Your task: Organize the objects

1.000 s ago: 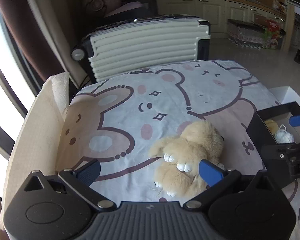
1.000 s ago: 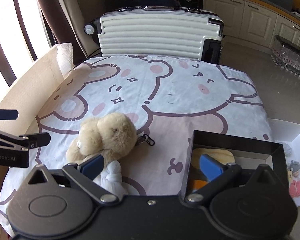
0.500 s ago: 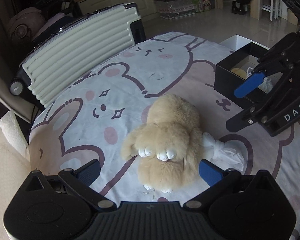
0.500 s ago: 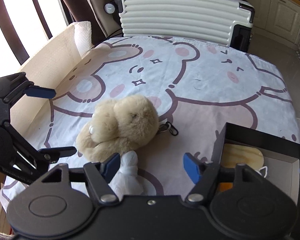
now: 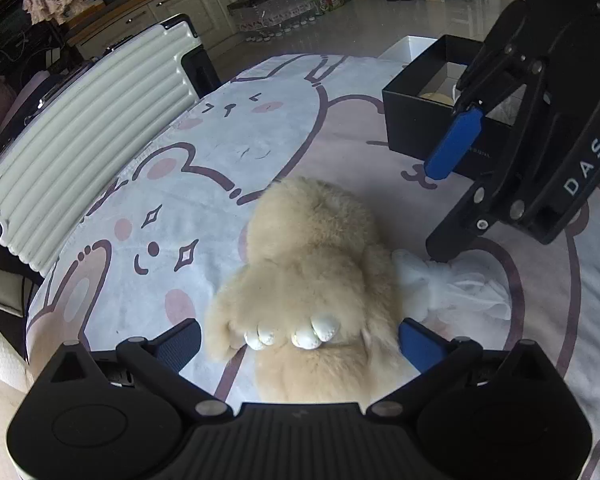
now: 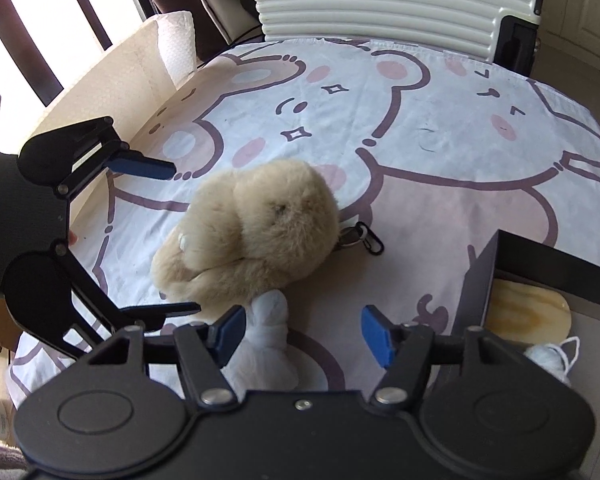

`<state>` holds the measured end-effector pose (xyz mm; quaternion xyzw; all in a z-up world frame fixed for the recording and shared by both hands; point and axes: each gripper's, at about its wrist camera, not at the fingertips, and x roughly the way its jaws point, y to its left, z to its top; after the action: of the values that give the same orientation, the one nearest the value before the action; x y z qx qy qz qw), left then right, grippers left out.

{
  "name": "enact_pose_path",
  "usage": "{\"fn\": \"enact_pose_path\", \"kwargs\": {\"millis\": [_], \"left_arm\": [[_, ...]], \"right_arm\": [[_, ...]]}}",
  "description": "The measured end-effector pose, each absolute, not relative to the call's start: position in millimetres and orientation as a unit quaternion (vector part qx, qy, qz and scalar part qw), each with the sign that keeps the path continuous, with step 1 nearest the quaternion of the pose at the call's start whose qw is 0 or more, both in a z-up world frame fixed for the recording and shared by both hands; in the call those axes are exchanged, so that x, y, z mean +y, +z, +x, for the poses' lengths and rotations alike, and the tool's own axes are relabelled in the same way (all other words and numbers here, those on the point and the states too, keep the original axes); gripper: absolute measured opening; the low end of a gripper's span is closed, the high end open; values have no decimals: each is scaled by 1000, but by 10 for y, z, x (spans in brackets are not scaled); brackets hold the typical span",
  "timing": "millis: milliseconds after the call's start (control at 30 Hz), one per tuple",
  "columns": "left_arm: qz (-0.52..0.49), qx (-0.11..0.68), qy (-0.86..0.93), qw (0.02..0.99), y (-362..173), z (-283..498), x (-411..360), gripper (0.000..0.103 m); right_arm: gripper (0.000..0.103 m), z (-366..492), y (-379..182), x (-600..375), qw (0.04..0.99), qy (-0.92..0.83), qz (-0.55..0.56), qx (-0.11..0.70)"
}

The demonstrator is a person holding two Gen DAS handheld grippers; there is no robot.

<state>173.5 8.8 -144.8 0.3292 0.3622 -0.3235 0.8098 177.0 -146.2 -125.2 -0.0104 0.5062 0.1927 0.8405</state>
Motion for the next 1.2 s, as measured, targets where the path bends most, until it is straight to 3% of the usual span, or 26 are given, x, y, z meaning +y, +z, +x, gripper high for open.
{"fn": "enact_pose_path", "kwargs": {"millis": [267, 767, 1200], "left_arm": [[372, 382, -343, 774, -1613, 1957, -39, 103], [371, 433, -398, 719, -1700, 2407, -65, 103], [216, 514, -425, 713, -1740, 2665, 180, 100]], "right_arm": [[74, 1829, -1341, -1479, 830, 207, -6, 518], [74, 1852, -1460, -1473, 811, 239, -12, 533], [74, 1895, -1582, -1412, 799, 260, -24, 542]]}}
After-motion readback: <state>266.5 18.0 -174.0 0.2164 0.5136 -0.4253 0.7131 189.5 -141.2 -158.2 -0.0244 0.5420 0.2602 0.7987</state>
